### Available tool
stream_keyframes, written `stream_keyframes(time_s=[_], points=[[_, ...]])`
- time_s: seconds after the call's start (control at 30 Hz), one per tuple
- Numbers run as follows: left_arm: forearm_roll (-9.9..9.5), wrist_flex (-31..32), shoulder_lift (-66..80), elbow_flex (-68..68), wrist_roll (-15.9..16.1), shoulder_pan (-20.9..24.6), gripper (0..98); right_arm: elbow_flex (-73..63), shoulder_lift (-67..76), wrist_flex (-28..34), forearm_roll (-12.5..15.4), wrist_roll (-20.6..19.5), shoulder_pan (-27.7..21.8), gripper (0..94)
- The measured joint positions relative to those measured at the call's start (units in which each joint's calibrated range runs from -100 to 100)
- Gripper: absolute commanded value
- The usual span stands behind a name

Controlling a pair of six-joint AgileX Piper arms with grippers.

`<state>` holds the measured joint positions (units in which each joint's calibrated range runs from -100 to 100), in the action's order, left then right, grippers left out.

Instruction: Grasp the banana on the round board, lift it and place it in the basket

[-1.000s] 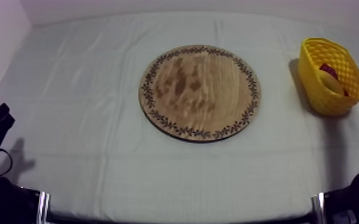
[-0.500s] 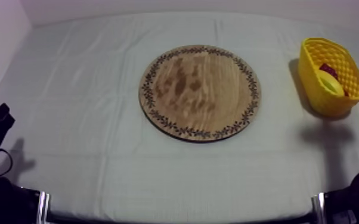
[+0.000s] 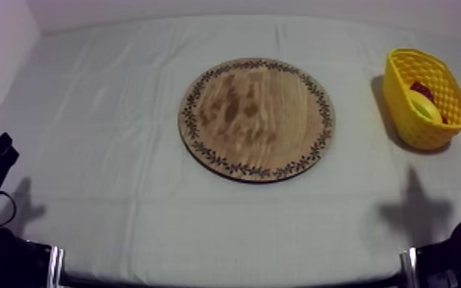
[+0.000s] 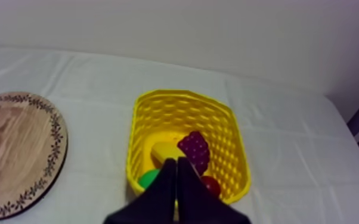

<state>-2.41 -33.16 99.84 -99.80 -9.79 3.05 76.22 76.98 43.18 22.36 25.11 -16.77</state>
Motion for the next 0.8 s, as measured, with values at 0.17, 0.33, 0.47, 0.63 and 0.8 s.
stream_keyframes(time_s=[0.17, 0.33, 0.47, 0.63, 0.8], points=[[0.0, 0.0, 0.0, 0.0, 0.0, 0.0, 0.1, 6.9, 5.9, -0.5, 1.2, 2.9, 0.4, 0.2], [0.0, 0.0, 0.0, 0.0, 0.0, 0.0, 0.1, 13.5, 10.9, -1.6, 1.6, 5.8, 0.9, 0.2], [0.0, 0.0, 0.0, 0.0, 0.0, 0.0, 0.1, 16.3, 14.2, 0.5, -1.1, 5.5, 1.0, 0.2], [0.0, 0.0, 0.0, 0.0, 0.0, 0.0, 0.1, 16.5, 18.0, 4.9, -4.8, 0.8, 2.2, 0.3], [0.0, 0.0, 0.0, 0.0, 0.0, 0.0, 0.1, 18.9, 18.7, 3.6, -11.4, -7.3, 4.0, 0.4]])
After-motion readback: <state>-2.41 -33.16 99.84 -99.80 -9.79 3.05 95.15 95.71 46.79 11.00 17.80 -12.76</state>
